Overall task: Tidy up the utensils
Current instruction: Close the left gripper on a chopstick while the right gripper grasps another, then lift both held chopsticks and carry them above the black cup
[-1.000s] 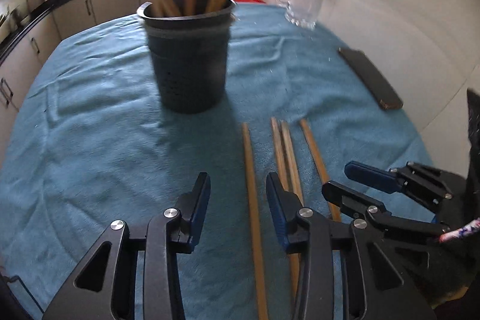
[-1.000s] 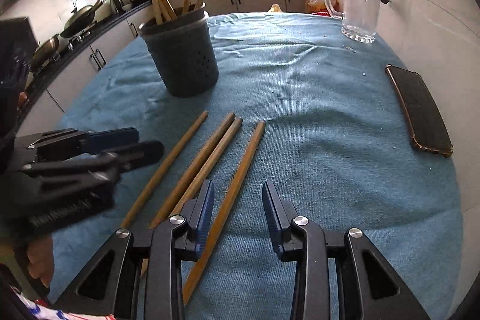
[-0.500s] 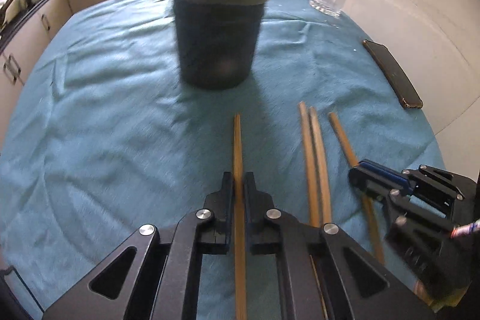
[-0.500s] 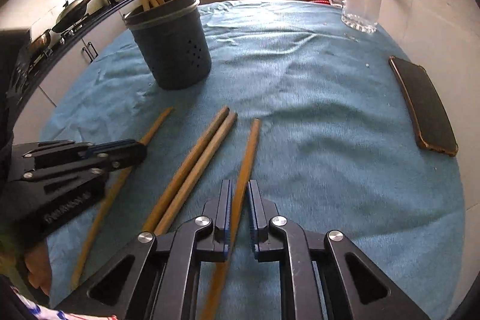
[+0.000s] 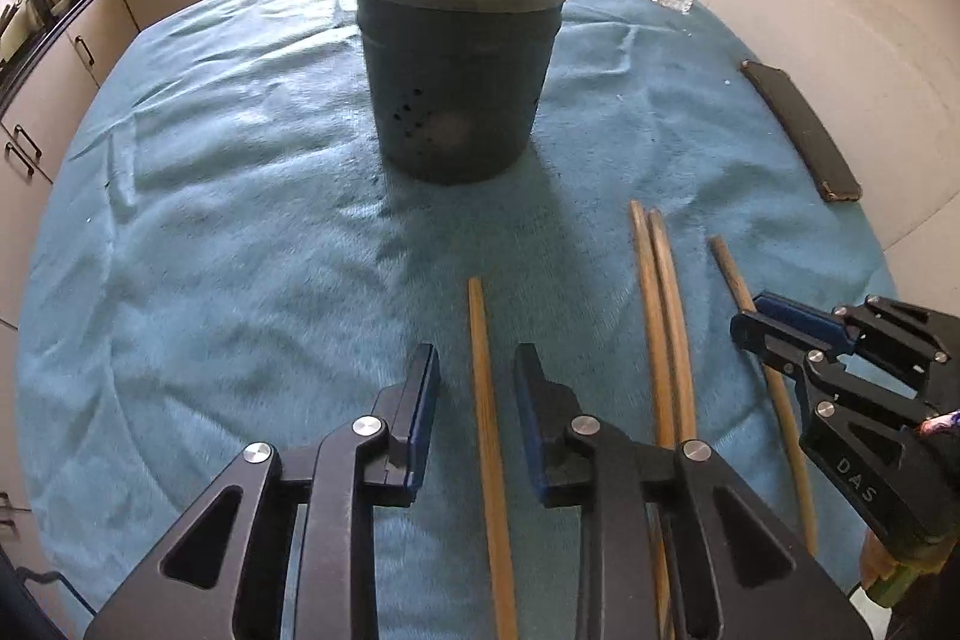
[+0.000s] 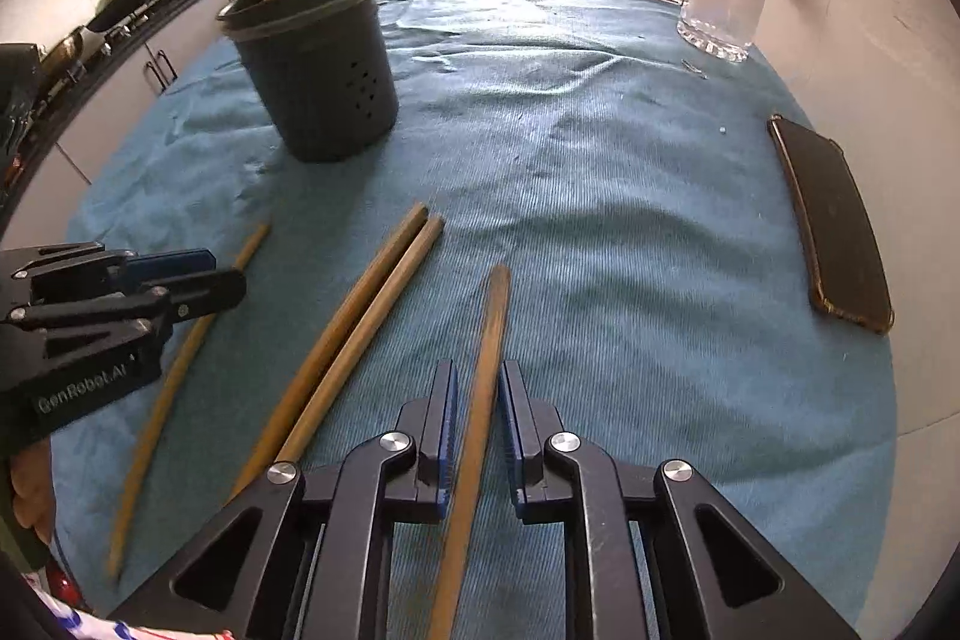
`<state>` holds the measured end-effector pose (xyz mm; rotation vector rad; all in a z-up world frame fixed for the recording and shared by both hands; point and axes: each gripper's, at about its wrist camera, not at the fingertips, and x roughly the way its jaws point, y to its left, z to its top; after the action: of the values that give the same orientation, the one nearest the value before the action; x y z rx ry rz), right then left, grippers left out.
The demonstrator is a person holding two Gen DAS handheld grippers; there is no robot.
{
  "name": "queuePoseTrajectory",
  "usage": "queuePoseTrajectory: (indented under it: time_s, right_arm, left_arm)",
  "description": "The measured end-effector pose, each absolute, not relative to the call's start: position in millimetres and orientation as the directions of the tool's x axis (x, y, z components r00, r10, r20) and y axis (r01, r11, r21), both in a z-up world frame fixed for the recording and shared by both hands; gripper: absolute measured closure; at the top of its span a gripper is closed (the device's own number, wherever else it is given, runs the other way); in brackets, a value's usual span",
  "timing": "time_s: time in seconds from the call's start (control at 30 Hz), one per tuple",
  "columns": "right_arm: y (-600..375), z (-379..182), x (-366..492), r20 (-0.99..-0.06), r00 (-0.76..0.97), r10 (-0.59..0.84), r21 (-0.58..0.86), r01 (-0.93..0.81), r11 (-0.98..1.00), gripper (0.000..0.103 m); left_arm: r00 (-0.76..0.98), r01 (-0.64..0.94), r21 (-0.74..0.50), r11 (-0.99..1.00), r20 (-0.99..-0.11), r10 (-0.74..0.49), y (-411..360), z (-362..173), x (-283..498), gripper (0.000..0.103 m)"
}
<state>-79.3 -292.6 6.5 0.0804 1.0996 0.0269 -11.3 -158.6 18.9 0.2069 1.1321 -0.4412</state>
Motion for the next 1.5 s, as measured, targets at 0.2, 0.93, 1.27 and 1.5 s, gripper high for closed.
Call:
queuePoseTrajectory:
  time_s: [0.2, 0.93, 1.27, 1.5]
  right_arm:
    - [-292.4, 6.1, -58.1, -0.900, 0.435, 0.039, 0.058, 0.030, 0.998, 0.088]
    - [-312.5, 99.7, -125.7, -0.661, 0.746, 0.085, 0.193, 0.060, 0.979, 0.096]
    - [-308.1, 152.7, -193.9, -0.521, 0.853, 0.039, 0.180, 0.065, 0.981, 0.096]
    - [-304.6, 167.4, -220.0, -0.479, 0.877, 0.023, 0.167, 0.065, 0.984, 0.096]
  left_arm:
    - [0.356, 0.445, -0.064, 0.893, -0.903, -0.241, -163.8, 18.4, -4.1, 0.079]
    - [0.611, 0.420, -0.131, 0.898, -0.691, -0.387, -113.0, 120.1, -67.8, 0.098]
    - [0.719, 0.423, -0.128, 0.897, -0.555, -0.418, -96.5, 172.3, -123.9, 0.098]
    - [0.745, 0.434, -0.129, 0.892, -0.506, -0.436, -82.5, 188.1, -152.6, 0.098]
